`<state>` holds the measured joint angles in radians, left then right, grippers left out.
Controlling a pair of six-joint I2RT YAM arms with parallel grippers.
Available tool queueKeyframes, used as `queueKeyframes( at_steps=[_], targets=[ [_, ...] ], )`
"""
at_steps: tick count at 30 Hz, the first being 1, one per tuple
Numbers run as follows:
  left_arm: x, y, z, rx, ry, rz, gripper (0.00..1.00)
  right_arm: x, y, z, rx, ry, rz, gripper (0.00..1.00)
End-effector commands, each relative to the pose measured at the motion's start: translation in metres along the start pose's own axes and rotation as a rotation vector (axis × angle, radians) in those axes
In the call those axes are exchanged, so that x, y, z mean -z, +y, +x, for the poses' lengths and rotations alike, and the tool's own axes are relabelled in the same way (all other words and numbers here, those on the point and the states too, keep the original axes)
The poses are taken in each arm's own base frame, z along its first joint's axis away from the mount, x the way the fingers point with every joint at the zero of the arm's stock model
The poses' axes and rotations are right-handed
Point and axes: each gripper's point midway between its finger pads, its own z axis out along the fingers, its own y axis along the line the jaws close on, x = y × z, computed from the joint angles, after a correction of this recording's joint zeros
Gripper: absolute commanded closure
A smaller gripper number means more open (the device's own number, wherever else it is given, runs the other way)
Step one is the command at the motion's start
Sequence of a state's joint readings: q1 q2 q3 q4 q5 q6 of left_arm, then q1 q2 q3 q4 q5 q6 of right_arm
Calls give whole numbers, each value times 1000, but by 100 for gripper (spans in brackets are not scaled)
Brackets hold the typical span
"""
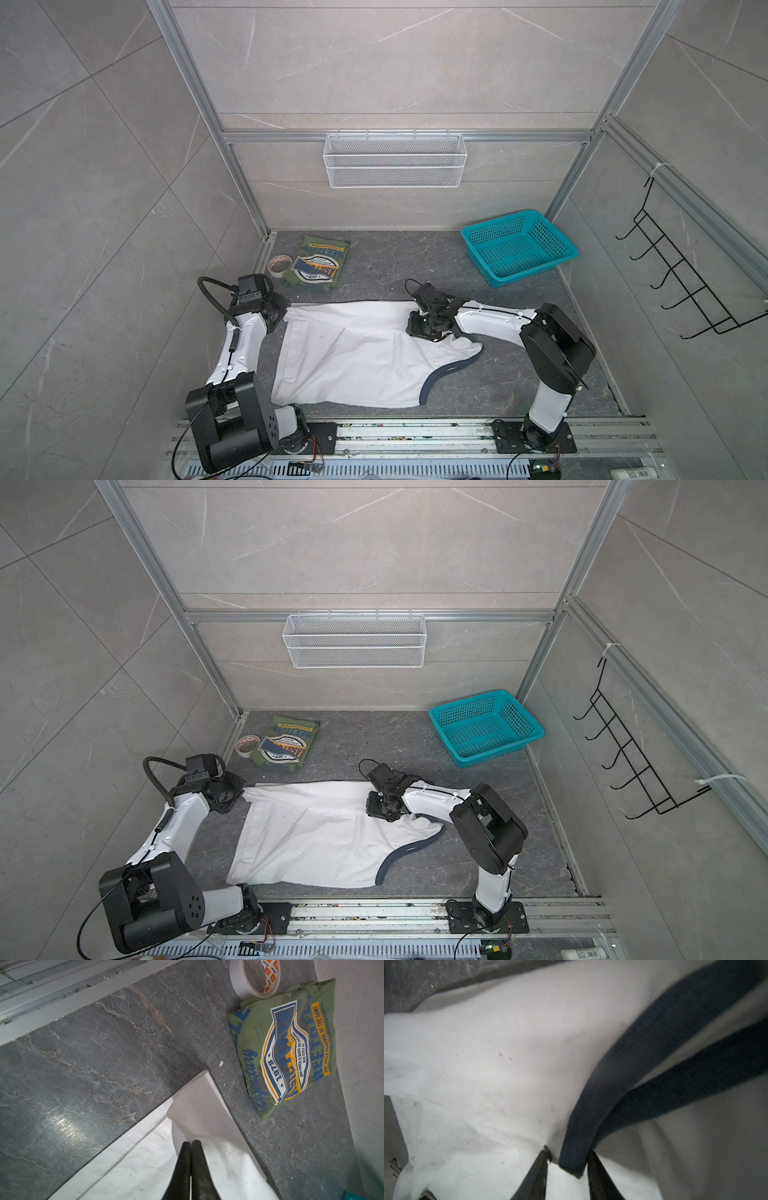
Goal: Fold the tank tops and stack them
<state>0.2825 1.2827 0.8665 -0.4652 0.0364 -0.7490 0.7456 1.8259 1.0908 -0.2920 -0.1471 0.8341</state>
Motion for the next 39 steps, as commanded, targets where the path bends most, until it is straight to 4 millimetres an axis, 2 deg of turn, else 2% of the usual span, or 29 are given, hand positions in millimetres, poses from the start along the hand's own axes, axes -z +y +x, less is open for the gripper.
queueKeyframes(
  at_steps=[1, 4, 7, 9, 11, 13, 15, 18, 21, 24, 28, 31, 33, 34, 35, 36, 38, 39],
  targets=[
    [7, -10, -12, -15, -36, 35, 100, -9, 2, 3, 26, 11, -1, 67],
    [6, -10, -11, -15, -32, 34, 100, -10, 2, 2, 37, 12, 6, 72],
    [7, -10, -11, -15, -35, 35, 100, -2, 4, -1, 56, -9, 20, 86],
    [8, -11, -12, -15, -35, 38, 100, 10, 4, -5, 80, -32, 58, 93],
    [12, -14, -14, -18, -38, 48, 100, 28, 4, -12, 107, -70, 90, 99],
    [17, -18, -16, -19, -45, 60, 100, 52, 3, -21, 137, -121, 126, 100],
    [26, -24, -19, -17, -52, 82, 100, 83, 5, -31, 175, -178, 156, 100],
    [54, -43, -28, -37, -77, 147, 100, 140, 9, -50, 238, -289, 207, 100],
    [102, -67, -46, -83, -143, 224, 100, 205, 17, -70, 288, -425, 237, 100],
    [160, -100, -60, -167, -216, 354, 100, 276, 26, -86, 322, -565, 255, 100],
    [242, -142, -64, -310, -284, 550, 100, 377, 43, -99, 356, -758, 217, 100],
    [305, -160, -57, -412, -353, 672, 100, 447, 50, -98, 368, -877, 184, 100],
    [340, -164, -53, -450, -418, 730, 100, 479, 51, -94, 372, -927, 158, 100],
    [349, -163, -51, -457, -443, 746, 100, 489, 49, -92, 377, -946, 155, 100],
    [350, -164, -51, -457, -448, 760, 100, 492, 46, -91, 374, -957, 166, 100],
    [339, -167, -50, -448, -414, 770, 100, 489, 41, -91, 371, -959, 191, 100],
    [287, -164, -50, -398, -267, 690, 100, 466, 34, -92, 381, -920, 242, 100],
    [249, -156, -47, -362, -163, 608, 100, 448, 29, -93, 386, -887, 271, 100]
  ],
)
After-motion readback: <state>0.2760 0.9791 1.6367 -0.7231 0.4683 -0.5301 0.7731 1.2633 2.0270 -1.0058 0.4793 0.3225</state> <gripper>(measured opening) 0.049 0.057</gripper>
